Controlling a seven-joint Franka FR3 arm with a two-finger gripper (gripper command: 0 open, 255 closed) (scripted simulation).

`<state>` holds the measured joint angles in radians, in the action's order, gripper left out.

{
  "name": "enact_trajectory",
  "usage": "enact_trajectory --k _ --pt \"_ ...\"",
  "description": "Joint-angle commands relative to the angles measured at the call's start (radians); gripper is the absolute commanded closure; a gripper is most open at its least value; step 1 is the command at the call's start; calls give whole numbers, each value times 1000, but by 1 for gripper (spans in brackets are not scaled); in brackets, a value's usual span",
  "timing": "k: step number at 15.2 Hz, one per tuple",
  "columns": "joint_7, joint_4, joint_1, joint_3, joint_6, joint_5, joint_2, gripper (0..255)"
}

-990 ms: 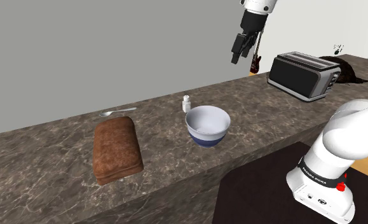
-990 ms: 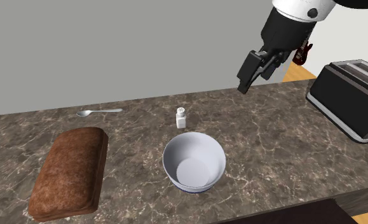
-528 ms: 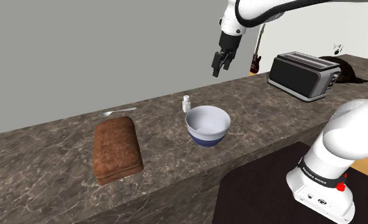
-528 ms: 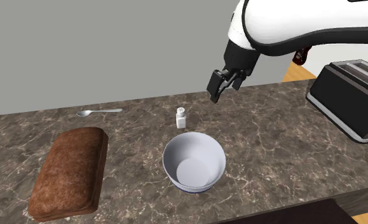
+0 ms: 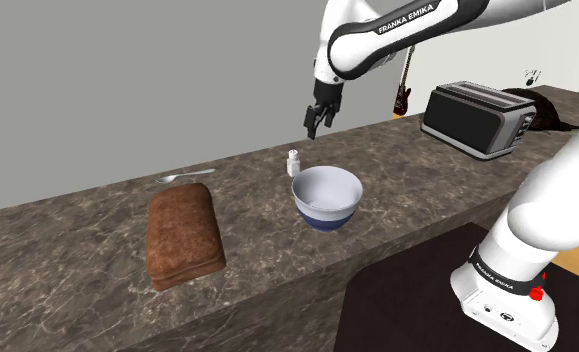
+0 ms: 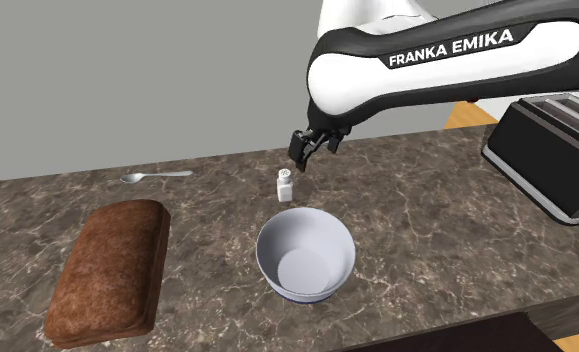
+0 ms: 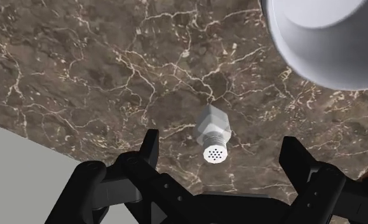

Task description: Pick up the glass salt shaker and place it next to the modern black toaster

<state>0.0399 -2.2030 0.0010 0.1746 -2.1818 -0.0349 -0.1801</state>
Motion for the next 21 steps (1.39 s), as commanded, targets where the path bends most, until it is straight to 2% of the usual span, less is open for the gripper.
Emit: enact_trajectory --k 1,7,15,21 --pt "-16 28 1 10 -36 16 68 0" --pt "-74 159 14 26 -118 83 297 0" --pt "-89 139 18 21 -205 105 366 0" --pt "-89 139 18 21 -205 105 366 0"
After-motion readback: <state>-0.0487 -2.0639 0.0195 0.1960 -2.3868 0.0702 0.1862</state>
